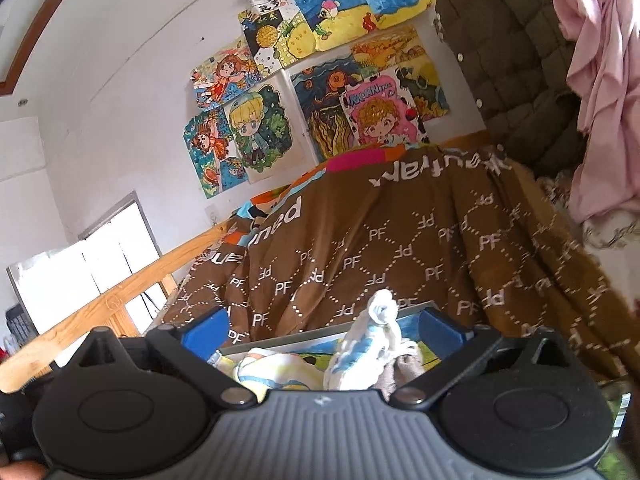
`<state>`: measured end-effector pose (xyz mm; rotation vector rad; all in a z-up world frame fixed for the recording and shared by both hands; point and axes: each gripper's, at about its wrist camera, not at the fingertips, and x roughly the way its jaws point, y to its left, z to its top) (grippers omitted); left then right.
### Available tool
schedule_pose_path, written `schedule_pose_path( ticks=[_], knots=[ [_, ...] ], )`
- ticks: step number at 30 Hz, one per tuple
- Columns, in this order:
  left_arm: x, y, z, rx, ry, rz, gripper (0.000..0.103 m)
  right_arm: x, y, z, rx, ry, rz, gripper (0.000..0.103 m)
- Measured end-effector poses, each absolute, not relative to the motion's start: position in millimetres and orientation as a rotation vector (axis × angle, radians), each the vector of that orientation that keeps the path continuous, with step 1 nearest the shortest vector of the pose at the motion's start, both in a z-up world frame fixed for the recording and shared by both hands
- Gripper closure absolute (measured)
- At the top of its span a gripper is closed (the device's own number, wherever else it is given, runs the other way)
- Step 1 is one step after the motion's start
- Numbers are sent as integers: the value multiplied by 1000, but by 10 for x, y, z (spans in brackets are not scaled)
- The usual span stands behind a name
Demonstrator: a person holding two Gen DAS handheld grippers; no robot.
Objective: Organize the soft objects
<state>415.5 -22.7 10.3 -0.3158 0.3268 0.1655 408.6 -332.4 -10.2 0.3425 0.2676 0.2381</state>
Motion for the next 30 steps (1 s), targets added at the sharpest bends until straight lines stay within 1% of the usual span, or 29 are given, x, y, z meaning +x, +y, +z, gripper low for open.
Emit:
schedule_pose_path(
  ticks=[13,30],
  knots=[
    [3559,-159,259,-354,349,151,1,3650,-3258,101,258,272,229,0],
    [3101,-239,362,-283,346,106,1,3254,-3281,111,215,293,215,0]
  ],
)
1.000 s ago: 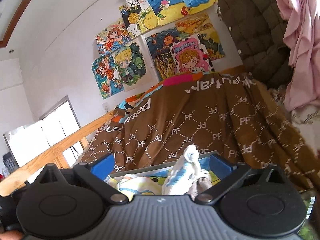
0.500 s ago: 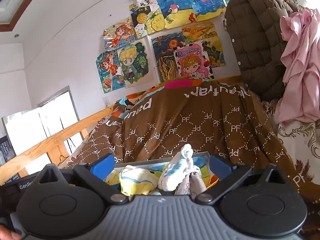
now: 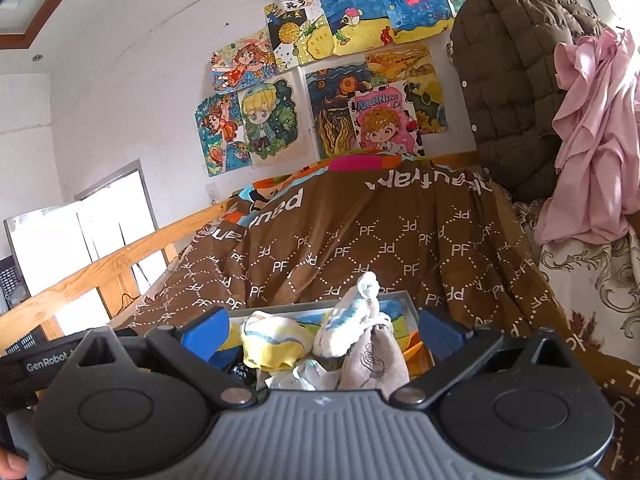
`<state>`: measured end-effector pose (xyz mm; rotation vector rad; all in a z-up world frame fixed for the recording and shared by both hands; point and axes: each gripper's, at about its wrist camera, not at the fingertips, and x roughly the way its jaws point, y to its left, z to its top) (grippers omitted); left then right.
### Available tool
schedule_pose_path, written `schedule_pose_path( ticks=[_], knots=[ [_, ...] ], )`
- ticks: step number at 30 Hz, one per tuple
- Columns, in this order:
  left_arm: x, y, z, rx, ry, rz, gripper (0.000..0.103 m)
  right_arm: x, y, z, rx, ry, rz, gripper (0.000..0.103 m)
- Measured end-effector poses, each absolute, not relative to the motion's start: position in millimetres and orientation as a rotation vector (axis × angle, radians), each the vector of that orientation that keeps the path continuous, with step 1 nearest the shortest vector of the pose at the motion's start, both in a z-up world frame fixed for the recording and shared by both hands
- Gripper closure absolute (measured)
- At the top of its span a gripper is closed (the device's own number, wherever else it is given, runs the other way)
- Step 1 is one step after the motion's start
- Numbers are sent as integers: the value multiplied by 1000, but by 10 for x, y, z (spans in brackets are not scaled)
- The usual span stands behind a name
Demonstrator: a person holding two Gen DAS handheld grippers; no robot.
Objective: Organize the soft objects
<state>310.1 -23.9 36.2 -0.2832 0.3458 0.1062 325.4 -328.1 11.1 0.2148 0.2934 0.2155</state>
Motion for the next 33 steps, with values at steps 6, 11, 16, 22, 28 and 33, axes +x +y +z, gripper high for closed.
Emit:
schedule_pose_path(
  ticks=[6,11,16,22,28,33],
  knots=[
    [2889,-249,331,-268,336,95,1,3044,-3291,26,186,317,201,0],
    [2687,-216,266,-265,344,83,1,2854,-3216,-48,149,337,201,0],
    [2474,-181,181,-259,345,98,1,2641,-3138,-103,107,330,186,0],
    [2204,-151,72,-236,339,103,1,2473,-3089,-191,83,344,180,0],
    [2017,-102,-30,-220,344,105,1,2351,-3071,-278,70,356,173,0],
    [1986,-84,-27,-187,347,88,1,2277,-3067,-313,68,354,171,0]
  ],
)
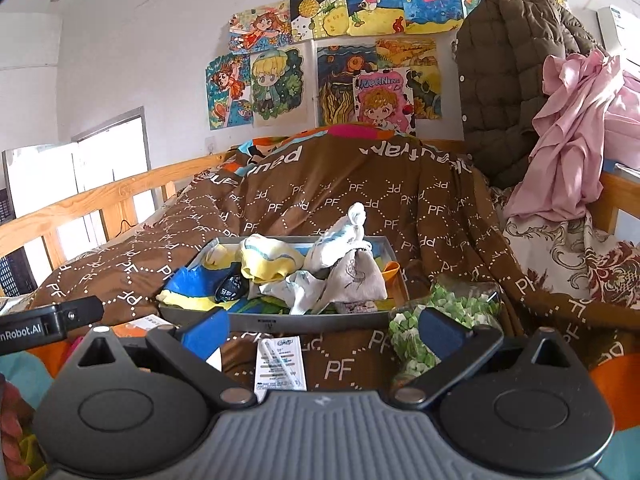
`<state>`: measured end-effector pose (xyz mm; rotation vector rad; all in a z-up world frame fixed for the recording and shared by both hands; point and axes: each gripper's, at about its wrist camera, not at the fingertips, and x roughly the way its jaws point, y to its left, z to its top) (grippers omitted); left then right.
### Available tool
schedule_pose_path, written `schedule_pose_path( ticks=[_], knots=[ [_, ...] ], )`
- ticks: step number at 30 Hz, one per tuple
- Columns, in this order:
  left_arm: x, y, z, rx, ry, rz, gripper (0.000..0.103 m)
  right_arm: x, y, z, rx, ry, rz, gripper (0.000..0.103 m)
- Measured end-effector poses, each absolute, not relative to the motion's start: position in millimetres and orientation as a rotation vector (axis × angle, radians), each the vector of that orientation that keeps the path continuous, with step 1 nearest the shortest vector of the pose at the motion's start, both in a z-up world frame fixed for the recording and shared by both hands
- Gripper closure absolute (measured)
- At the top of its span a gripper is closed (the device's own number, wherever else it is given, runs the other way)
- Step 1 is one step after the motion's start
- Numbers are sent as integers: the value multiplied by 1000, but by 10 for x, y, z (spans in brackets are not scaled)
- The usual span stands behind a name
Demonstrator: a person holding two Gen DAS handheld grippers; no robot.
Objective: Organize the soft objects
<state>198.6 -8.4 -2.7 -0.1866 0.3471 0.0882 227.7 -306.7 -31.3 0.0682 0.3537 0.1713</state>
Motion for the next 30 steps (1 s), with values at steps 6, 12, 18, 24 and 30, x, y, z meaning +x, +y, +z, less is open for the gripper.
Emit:
schedule_pose_path(
  ticks=[6,12,18,24,30],
  knots=[
    [1907,-122,-35,-121,339,41,1,2199,-3040,-363,68,358,170,0],
    [1841,-77,-92,-129,340,17,1,2147,-2985,-412,79,351,178,0],
    [1807,13,-193,-132,346,11,1,2194,-2934,-491,92,360,181,0],
    [1796,137,-324,-141,360,9,1,2268,-2871,-559,101,390,179,0],
    [1850,237,-431,-171,391,18,1,2316,-2829,-613,124,437,189,0]
  ],
)
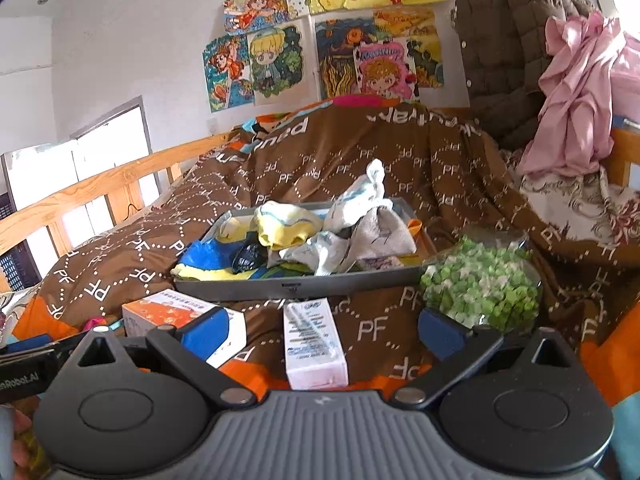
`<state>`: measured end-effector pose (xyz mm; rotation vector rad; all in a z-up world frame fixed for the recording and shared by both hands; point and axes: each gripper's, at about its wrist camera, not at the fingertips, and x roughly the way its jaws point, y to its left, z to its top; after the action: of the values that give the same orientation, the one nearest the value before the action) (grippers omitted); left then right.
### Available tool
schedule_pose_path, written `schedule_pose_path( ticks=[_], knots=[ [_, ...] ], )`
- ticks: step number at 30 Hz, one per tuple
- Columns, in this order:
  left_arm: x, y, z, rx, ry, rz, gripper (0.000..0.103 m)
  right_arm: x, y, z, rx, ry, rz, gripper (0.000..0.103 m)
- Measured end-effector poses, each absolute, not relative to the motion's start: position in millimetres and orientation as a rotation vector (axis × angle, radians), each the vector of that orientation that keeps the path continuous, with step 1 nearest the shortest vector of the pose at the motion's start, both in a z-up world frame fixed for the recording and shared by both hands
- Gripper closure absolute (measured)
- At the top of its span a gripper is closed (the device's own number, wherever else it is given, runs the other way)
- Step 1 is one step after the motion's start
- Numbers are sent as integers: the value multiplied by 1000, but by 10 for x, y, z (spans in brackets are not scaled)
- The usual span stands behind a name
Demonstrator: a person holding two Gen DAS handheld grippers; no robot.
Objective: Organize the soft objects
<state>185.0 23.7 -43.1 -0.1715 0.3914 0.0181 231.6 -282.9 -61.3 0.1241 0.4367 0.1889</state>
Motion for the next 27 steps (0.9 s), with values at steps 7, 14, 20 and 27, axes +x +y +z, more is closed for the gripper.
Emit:
schedule_pose_path(
  ticks=[7,14,20,27],
  knots=[
    [1940,293,-526,-186,444,35,1,2379,-2783,-659,128,481,198,0],
    [1979,267,-581,-184,457,9,1,2320,-2763,-678,122,489,166,0],
    [1953,244,-583,-183,456,-9,1,2198,-2759,-729,117,476,97,0],
    [1863,239,-609,-157,475,-27,1,1988,-2749,-781,179,509,93,0]
  ],
)
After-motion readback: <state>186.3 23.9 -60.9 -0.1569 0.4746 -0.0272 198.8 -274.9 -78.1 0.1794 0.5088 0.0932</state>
